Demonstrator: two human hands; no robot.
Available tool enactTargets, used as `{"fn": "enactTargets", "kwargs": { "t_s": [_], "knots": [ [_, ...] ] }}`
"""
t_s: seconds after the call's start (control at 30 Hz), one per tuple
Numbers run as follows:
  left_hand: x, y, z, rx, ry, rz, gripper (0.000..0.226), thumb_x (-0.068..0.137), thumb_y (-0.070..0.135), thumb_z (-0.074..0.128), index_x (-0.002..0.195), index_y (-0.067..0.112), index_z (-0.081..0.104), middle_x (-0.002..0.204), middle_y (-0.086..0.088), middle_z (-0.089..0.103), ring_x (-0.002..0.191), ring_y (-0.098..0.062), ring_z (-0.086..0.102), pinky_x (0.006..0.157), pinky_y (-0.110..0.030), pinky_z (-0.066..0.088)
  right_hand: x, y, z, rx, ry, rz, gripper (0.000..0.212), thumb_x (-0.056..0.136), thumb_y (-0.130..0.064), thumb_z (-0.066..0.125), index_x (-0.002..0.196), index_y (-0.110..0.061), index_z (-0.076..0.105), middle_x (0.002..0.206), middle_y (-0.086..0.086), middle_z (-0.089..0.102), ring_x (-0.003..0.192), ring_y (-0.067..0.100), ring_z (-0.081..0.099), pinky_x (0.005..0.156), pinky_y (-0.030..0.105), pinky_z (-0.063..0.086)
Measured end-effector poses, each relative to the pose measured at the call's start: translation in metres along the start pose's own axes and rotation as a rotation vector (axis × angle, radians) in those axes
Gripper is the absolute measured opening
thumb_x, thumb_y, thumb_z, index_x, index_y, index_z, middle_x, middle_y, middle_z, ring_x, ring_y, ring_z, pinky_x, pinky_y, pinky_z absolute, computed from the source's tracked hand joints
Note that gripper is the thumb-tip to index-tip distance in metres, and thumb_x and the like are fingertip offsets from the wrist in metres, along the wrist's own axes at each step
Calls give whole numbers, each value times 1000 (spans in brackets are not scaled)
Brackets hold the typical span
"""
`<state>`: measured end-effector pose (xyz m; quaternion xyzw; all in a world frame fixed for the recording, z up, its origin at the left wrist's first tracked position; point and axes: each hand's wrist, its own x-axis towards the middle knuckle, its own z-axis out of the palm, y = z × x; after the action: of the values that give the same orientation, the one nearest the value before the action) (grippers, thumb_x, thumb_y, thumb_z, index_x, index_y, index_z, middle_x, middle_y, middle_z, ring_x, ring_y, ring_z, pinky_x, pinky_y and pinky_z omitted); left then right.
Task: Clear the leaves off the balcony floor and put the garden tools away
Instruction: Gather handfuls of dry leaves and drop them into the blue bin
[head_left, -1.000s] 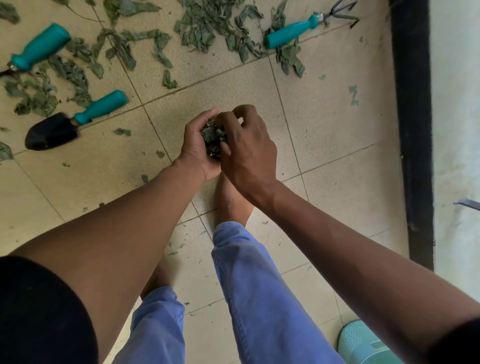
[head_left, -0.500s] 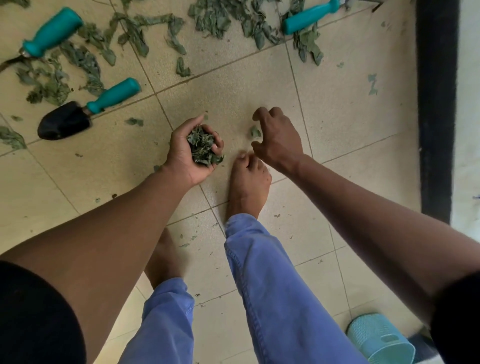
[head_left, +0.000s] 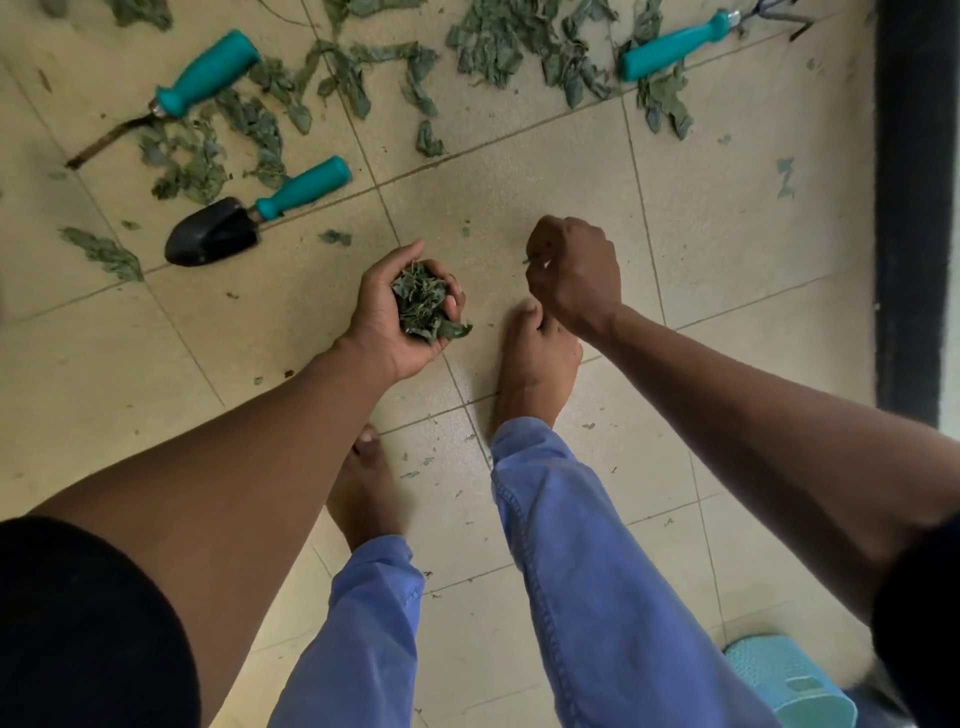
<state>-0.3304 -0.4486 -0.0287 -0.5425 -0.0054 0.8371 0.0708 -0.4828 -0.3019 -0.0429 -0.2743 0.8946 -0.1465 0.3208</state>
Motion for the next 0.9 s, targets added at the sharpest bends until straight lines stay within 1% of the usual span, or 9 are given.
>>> {"fn": "enactTargets", "kwargs": {
  "t_s": [0.2,0.27,0.4,0.57,0.63,0.7,0.77,0.83,0.9],
  "knots": [
    [-45,5,6,31,-22,56,23,91,38,67,90,15,66,94,-3,63,85,-19,65,73,-29,54,-64,-114,-41,334,156,-277,11,78,-11,64,87,-17,68,81,-3,67,69,15,61,64,37,52],
    [-62,4,7,83,-62,48,29,88,43,68,95,14,68,97,-6,66,95,-22,66,85,-34,50,-86,-140,-42,228,54,-304,10,84,-14,63,91,-17,69,85,0,65,74,18,60,64,38,50],
    [-88,5,2,81,-40,29,30,88,46,69,85,17,64,88,-4,60,87,-23,64,84,-34,51,-111,-163,-28,-146,39,-382,9,82,-18,64,88,-19,70,89,0,62,81,21,56,64,28,31],
    [-101,4,-29,75,33,105,31,90,45,69,82,15,64,79,-3,58,83,-23,62,86,-34,51,-133,-180,-11,-80,-68,-490,27,86,-20,48,93,-10,72,96,10,59,84,26,50,71,42,48],
    [-102,5,-45,-17,33,109,29,87,43,73,80,18,62,81,-2,53,80,-21,56,80,-29,44,-141,-184,-17,73,21,-463,26,88,-17,51,100,-9,72,98,10,61,86,24,52,80,32,49],
    [-103,6,-61,-92,68,107,29,89,39,71,71,19,61,78,-2,52,70,-16,55,64,-20,40,-140,-184,-26,95,105,-358,24,85,-10,58,104,-12,73,101,6,65,87,9,45,97,0,29],
    [-106,9,-73,-133,77,92,32,91,37,67,67,18,59,75,-1,51,64,-12,52,43,-13,35,-122,-168,-19,-8,43,-210,34,88,-4,59,117,-19,71,116,0,65,89,-2,39,84,-14,6],
    [-107,11,-87,-157,79,84,32,91,37,66,67,18,57,73,-2,51,63,-11,51,37,-13,33,-96,-141,10,-105,-84,-124,39,92,-5,55,125,-22,65,124,-2,61,105,8,55,86,-8,24],
    [-103,13,-101,-164,86,83,31,91,37,66,68,18,55,73,-2,51,63,-11,50,37,-13,33,-70,-123,43,-86,-128,-97,37,89,-6,58,123,-19,66,121,5,63,106,28,64,91,28,50]
  ]
}}
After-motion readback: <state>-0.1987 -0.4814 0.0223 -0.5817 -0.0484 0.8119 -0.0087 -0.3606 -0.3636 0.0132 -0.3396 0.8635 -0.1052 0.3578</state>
